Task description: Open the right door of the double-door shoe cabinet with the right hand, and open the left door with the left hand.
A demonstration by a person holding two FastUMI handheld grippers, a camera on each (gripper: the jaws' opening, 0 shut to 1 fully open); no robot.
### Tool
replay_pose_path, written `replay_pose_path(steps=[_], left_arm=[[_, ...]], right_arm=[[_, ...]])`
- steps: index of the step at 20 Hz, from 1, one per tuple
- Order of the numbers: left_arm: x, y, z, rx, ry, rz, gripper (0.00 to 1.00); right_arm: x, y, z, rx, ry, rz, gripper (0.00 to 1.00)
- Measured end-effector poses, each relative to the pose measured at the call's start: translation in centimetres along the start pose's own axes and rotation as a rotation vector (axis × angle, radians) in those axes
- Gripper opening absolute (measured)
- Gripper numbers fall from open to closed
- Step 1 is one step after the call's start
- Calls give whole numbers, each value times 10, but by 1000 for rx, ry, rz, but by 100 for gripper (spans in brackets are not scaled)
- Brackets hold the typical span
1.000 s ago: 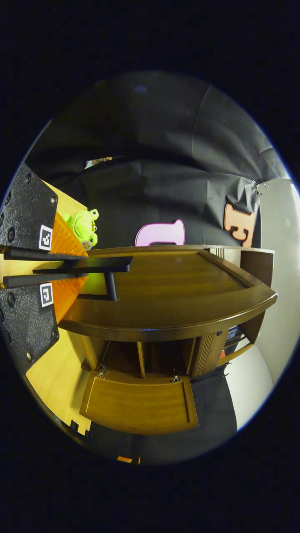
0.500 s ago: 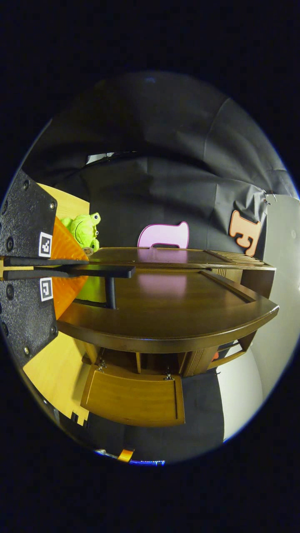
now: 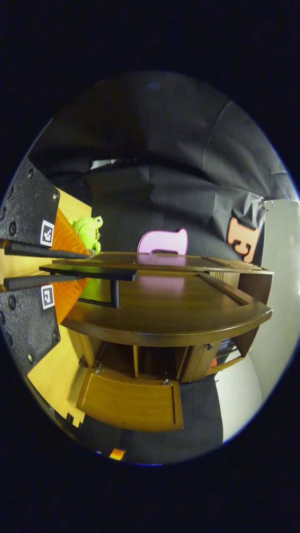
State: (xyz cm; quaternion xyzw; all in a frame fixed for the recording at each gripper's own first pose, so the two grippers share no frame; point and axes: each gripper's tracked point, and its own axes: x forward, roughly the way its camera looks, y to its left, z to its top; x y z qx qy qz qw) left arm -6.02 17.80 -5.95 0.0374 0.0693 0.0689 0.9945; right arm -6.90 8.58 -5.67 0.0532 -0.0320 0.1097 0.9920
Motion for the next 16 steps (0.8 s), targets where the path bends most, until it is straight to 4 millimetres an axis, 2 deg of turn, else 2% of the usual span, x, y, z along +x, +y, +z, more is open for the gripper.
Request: replay_pose_path(steps=[1, 3, 4, 5, 6, 9, 10, 13, 16], left_arm=[[-4, 4, 1, 15, -6, 31, 22], [-9, 9, 2, -4, 0, 72, 38], [-14, 11, 2, -25, -5, 91, 40], [-19, 11, 9, -37, -30, 106, 42], [-25, 10, 21, -22, -78, 117, 53], [-42, 1, 44, -26, -141, 102, 58], [-46, -2, 50, -29, -151, 99, 67], [-55, -6, 60, -12, -166, 109, 71], [-55, -32, 62, -16, -157, 62, 85]], right_arm=[[-1, -1, 0, 2, 1, 1, 96], [-5, 0, -2, -2, 5, 5, 96], [-6, 0, -4, -6, 7, 5, 96], [-8, -1, -4, -11, 8, 4, 96], [-9, -2, -6, -13, 9, 4, 96], [-12, -7, -4, -4, 4, 1, 96], [-12, -9, -4, 1, 2, -1, 98], [-16, -16, -2, 14, -3, -9, 96], [-19, -23, 0, 20, -8, -18, 96]])
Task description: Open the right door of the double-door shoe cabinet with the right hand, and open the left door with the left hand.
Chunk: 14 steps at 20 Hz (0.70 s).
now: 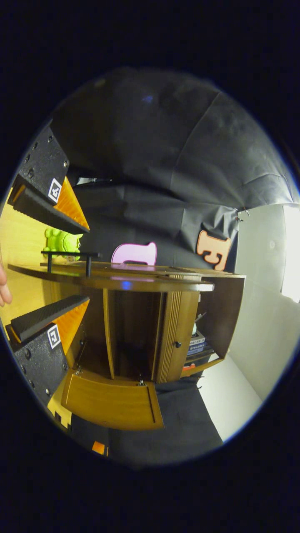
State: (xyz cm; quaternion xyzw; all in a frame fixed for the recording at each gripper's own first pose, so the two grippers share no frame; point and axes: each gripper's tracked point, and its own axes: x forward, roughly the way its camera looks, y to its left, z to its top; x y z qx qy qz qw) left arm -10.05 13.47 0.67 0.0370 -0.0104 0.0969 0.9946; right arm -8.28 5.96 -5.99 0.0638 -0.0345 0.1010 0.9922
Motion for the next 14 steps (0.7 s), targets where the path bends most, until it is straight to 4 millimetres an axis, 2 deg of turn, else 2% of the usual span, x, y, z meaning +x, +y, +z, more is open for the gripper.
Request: replay_pose_path(steps=[1, 2, 3, 5, 7, 9, 13, 14], left_arm=[[-2, -5, 1, 10, -2, -6, 91], [-2, -13, 5, 19, -7, -15, 87], [-4, -23, 8, 25, -12, -27, 92], [-5, -38, 13, 34, -27, -36, 89], [-2, -52, 19, 33, -46, -43, 96], [0, -70, 18, 20, -43, -61, 96], [12, -104, 28, 0, -70, -89, 96], [16, -114, 28, -6, -71, -100, 96]], right_arm=[[-1, -3, 2, -2, -4, -4, 96], [-2, -4, 4, -3, -8, -7, 96], [-3, -6, 6, -6, -12, -7, 96], [-3, -7, 9, -19, -18, -3, 96], [-1, -9, 11, -29, -20, -3, 96], [3, -10, 13, -27, -23, 1, 96], [23, -1, 13, -47, -20, 41, 98], [31, 1, 11, -68, -11, 49, 94]])
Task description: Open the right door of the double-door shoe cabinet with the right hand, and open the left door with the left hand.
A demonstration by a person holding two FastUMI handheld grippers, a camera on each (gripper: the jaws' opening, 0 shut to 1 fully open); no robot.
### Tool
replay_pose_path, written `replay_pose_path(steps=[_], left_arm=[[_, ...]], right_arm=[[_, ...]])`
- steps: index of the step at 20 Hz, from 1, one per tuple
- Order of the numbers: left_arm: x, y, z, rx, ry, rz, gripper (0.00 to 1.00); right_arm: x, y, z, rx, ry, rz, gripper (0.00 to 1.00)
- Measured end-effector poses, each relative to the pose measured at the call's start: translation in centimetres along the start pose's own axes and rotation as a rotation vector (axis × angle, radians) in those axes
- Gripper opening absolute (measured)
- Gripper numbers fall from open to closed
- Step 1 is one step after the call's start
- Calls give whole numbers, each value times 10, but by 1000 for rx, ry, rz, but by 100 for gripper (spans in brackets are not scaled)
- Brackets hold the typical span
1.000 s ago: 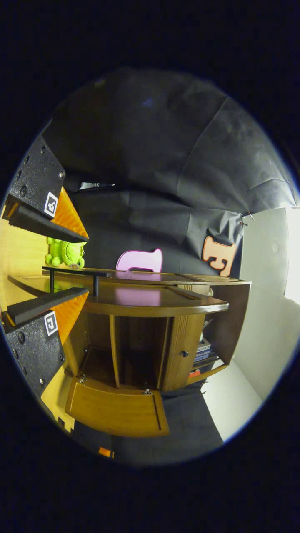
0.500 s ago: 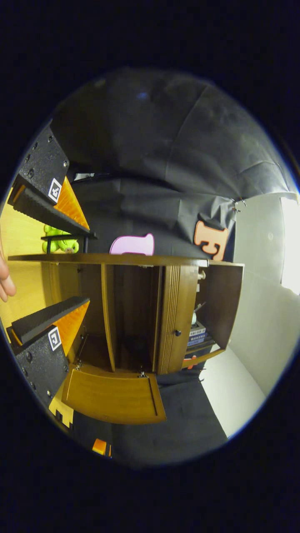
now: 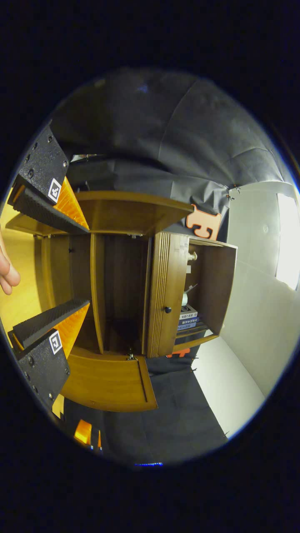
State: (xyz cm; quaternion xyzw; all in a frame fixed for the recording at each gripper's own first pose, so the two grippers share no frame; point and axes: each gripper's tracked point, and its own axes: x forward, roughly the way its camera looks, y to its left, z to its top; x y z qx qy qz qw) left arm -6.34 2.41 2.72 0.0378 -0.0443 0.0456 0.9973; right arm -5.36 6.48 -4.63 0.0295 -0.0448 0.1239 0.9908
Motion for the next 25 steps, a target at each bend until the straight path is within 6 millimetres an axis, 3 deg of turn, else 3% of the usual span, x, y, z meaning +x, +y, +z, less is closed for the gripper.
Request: replay_pose_path(steps=[2, 3, 9, 15, 21, 25], left_arm=[[10, -13, -1, -10, -4, -9, 96], [5, -20, -3, -16, -1, -8, 95], [52, -46, -20, -10, 35, 22, 94], [107, -71, -69, 1, 113, 14, 95], [153, -66, -123, -7, 198, 29, 95], [179, -59, -142, -28, 219, 47, 96]], right_arm=[[15, -3, 2, -17, 0, -2, 96], [22, -1, 4, -15, 0, 7, 96], [78, 13, 5, 31, 9, 64, 96], [132, 12, -6, 56, 26, 52, 96], [186, 19, -21, 32, 49, 45, 99], [222, 30, -42, 41, 76, 58, 96]])
